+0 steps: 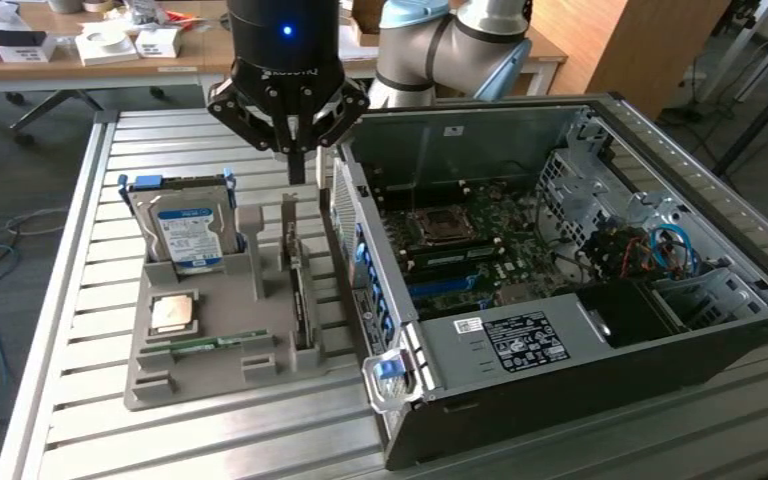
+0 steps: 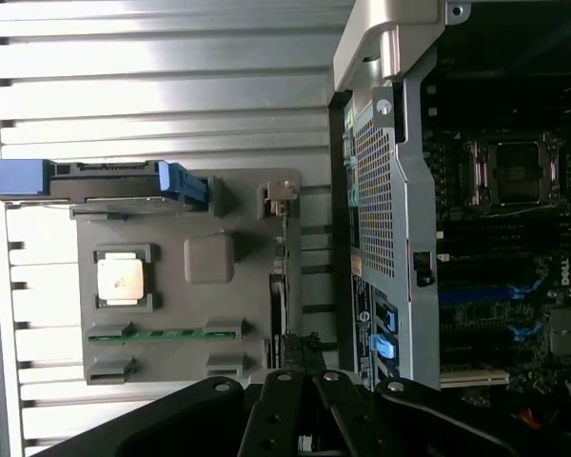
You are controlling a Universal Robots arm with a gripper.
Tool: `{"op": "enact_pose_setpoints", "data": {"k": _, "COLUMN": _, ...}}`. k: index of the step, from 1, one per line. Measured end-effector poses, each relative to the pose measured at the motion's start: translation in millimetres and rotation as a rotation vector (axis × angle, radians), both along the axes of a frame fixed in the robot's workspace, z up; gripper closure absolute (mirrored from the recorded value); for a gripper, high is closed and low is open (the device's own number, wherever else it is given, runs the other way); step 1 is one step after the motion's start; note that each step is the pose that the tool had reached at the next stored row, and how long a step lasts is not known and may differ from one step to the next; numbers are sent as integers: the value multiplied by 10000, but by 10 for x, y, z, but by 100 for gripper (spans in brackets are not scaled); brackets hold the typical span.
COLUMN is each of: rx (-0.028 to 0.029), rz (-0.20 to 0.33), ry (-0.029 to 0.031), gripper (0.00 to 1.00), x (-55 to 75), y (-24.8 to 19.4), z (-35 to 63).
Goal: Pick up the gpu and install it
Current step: 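Reach for the gpu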
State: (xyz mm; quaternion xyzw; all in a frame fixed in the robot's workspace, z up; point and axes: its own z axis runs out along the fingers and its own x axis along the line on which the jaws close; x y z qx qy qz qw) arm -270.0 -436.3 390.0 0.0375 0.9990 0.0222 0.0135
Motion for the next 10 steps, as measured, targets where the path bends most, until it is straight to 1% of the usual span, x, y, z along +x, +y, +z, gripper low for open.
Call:
{"op": "enact_pose_setpoints", "data": {"k": 5, "rx": -2, "rz": 1, "ry": 0, "gripper": 89, "x": 0, "y": -1, "z": -13}}
{"op": "enact_pose_setpoints", "data": {"k": 10, "rx": -1, "rz": 1, "ry": 0, "gripper": 89, "x": 0, "y": -2, "z": -93}}
